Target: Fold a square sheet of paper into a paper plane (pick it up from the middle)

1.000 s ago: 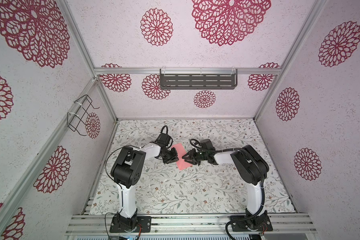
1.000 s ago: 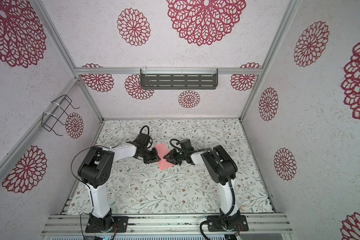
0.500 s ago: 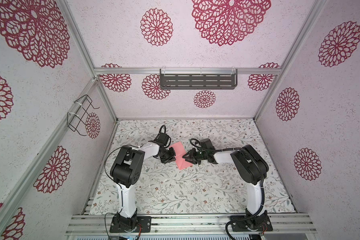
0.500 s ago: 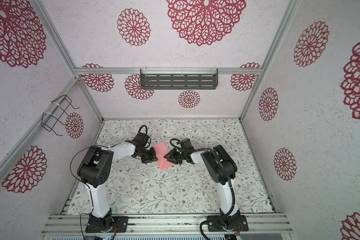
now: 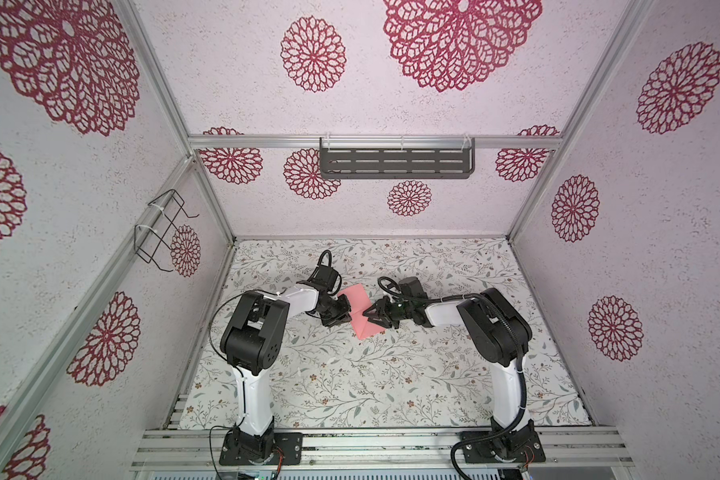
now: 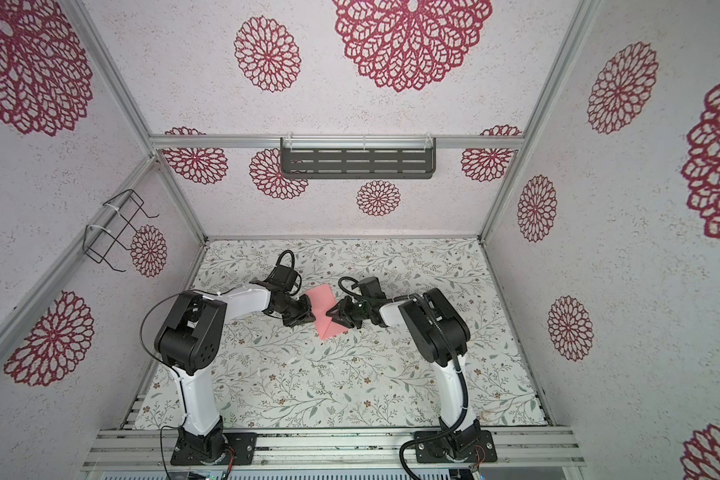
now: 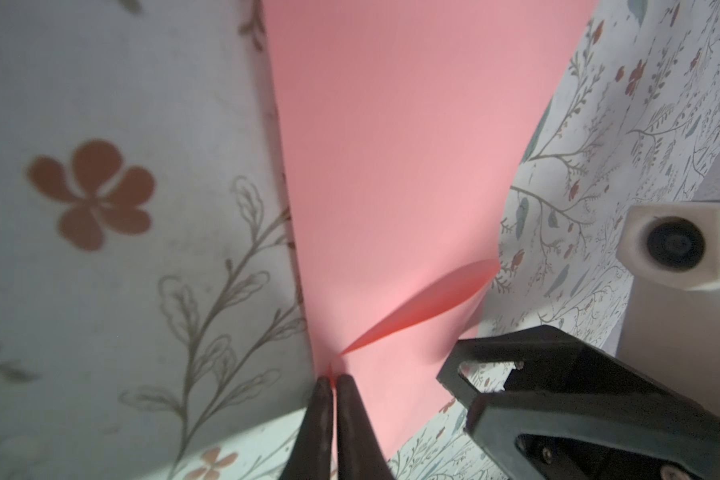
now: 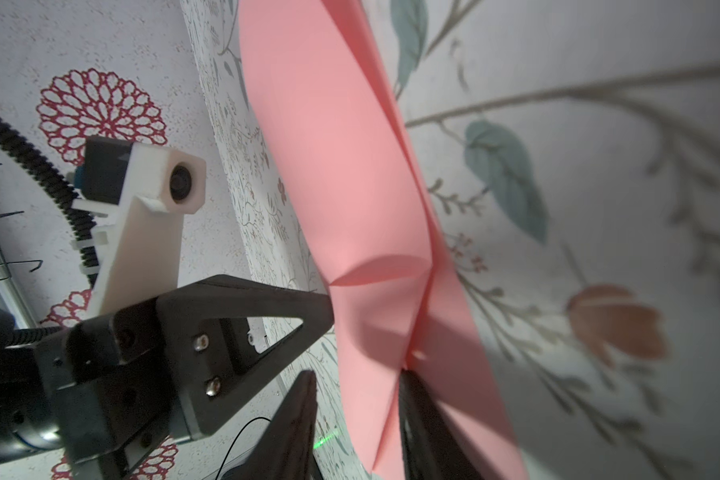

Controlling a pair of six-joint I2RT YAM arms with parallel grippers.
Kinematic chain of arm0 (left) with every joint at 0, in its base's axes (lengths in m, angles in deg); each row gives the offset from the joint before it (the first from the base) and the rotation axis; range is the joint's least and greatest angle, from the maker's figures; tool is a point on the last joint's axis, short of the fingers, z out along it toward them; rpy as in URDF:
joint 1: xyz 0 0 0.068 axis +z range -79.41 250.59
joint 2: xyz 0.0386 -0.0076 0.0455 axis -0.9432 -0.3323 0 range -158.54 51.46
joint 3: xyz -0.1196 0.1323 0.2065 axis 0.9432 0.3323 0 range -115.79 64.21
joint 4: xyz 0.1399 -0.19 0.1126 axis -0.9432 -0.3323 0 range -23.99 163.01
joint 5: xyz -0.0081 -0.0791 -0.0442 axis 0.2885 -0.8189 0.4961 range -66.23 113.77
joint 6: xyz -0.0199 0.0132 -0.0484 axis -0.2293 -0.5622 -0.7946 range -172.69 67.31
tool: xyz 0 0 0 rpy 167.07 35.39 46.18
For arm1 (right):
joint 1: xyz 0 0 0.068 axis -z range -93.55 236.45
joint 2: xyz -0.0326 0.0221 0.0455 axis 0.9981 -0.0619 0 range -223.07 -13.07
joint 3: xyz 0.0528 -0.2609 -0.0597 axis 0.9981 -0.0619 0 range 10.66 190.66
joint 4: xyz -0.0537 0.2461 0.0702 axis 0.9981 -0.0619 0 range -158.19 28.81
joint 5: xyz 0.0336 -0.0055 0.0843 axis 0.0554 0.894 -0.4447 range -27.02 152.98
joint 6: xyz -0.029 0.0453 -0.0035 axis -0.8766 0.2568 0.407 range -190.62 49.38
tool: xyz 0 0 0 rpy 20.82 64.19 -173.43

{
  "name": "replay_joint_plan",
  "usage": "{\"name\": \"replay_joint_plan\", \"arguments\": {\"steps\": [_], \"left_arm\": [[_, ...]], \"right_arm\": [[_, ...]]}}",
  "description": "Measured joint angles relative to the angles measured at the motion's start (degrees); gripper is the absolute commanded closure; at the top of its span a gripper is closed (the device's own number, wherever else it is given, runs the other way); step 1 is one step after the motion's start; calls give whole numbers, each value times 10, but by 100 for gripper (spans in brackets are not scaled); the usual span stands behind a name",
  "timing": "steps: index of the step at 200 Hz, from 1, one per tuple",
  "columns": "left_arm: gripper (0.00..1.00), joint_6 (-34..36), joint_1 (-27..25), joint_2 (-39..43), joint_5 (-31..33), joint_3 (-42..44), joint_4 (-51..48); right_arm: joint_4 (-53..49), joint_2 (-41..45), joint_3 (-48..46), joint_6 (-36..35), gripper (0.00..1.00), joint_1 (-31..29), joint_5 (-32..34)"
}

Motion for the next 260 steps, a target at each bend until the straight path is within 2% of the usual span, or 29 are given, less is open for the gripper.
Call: {"name": "replay_joint_plan", "arguments": {"steps": [22, 58, 101, 145, 171, 195, 234, 260], "left_arm": [[91, 0, 0, 0, 1, 0, 0], [91, 0, 0, 0, 1, 0, 0], [90, 0, 0, 0, -2, -1, -1], [85, 0, 4, 0, -6, -3, -3], [76, -1, 13, 23, -6, 1, -6], [61, -15, 36, 92, -11, 44, 26], [26, -69, 65, 217, -44, 153, 154], [14, -123, 62, 249, -85, 215, 277]], "right_arm": [[36, -3, -8, 27, 64, -1, -10], [77, -10, -10, 53, 72, -2, -22], [68, -26, -10, 41, 77, -6, -22], [63, -27, -5, 15, 91, -9, -18], [71, -27, -5, -5, 96, -10, -11], [88, -19, -8, -15, 98, -10, 1], [163, 28, -30, -5, 99, -3, 13], [220, 62, -30, 24, 100, 9, 12]]}}
